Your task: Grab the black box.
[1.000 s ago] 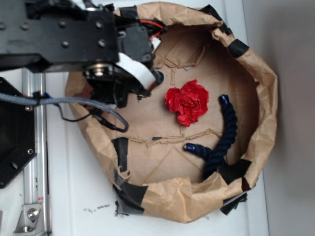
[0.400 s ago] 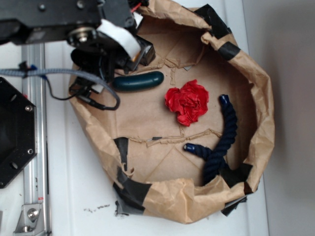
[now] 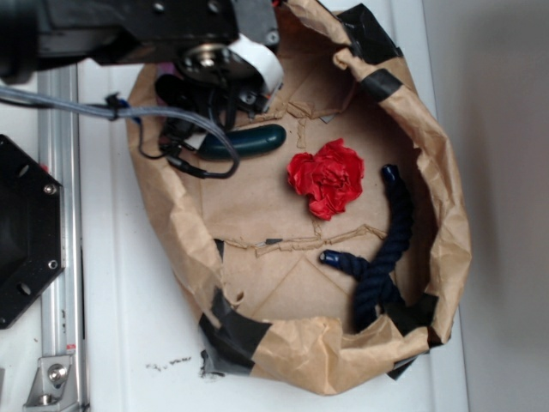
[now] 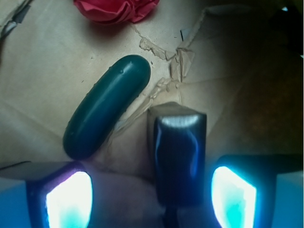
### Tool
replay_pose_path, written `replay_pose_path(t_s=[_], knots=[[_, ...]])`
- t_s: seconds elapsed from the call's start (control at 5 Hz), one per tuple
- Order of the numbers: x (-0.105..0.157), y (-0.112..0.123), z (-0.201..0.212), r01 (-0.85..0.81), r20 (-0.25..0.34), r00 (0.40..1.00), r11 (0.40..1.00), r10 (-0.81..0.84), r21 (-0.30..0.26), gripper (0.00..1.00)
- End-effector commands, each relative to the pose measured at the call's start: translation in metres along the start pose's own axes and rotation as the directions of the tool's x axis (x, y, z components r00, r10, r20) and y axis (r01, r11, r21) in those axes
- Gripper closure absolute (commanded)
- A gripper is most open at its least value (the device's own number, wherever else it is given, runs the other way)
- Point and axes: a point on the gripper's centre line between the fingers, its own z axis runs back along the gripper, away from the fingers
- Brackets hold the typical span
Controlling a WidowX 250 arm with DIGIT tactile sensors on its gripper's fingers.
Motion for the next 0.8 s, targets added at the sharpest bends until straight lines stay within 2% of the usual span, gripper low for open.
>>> replay_pose_path(t_s=[0.0,0.4,0.6], knots=[[0.013,0.006,0.011,0.0,0.03,1.0,0.999,-0.002,0.051,0.0],[0.019,0.016,-0.012,0.024,0.018,1.0,1.0,-0.024,0.004,0.0],[0.017,0.019,-0.022,0.015,0.014,1.0,1.0,-0.015,-0.001,0.0]])
